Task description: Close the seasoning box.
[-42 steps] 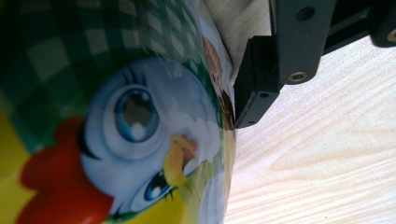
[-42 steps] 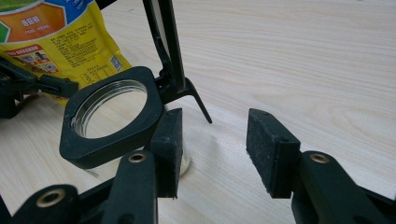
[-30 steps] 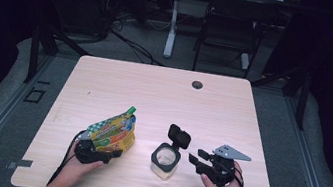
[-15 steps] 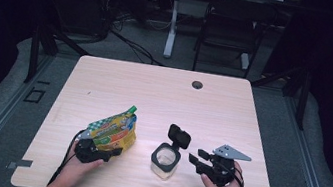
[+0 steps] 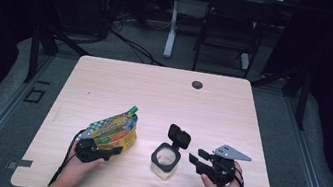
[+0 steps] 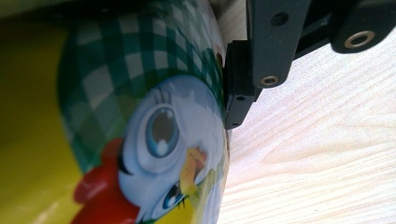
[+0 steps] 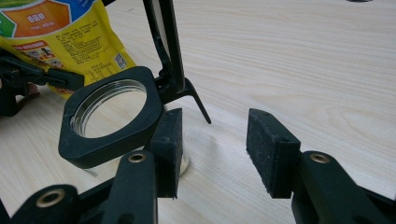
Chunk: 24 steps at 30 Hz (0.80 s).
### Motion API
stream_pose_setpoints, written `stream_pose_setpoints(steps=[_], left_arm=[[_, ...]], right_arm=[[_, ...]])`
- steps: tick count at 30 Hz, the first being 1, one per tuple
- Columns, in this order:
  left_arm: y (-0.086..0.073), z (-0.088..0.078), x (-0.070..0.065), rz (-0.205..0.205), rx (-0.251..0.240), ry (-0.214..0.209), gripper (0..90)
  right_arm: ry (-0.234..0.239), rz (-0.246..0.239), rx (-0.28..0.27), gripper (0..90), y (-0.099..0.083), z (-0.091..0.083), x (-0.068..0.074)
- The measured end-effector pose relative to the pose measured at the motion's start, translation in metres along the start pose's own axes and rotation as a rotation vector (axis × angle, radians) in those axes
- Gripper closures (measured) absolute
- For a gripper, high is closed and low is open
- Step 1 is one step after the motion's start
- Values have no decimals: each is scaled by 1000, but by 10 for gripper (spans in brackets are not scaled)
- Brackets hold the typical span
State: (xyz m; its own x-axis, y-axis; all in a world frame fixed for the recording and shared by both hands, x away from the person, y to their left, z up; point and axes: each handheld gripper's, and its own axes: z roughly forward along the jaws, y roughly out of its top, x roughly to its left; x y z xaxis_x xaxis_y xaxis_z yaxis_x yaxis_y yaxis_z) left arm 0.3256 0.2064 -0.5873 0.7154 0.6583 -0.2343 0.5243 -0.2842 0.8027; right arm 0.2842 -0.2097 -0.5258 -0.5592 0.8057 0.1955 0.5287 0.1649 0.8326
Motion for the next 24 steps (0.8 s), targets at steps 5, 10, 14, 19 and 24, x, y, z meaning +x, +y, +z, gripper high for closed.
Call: stream_pose_setpoints(steps=[5,10,14,19,24], left_arm=[[0,0,0,-3,0,4,540],[0,-1,1,1,2,6,541],[1,-1,1,3,1,6,541],[2,-3,0,10,1,14,542],[4,-5,-1,20,-9,21,542]], right_arm=[[-3,-5,-5,560,0,0,0],[-15,-21,-19,550,1,-1,1],[-32,-29,-34,538,1,-2,1],[-38,-33,-39,536,2,-3,2],[-40,-47,-38,529,1,-2,2]])
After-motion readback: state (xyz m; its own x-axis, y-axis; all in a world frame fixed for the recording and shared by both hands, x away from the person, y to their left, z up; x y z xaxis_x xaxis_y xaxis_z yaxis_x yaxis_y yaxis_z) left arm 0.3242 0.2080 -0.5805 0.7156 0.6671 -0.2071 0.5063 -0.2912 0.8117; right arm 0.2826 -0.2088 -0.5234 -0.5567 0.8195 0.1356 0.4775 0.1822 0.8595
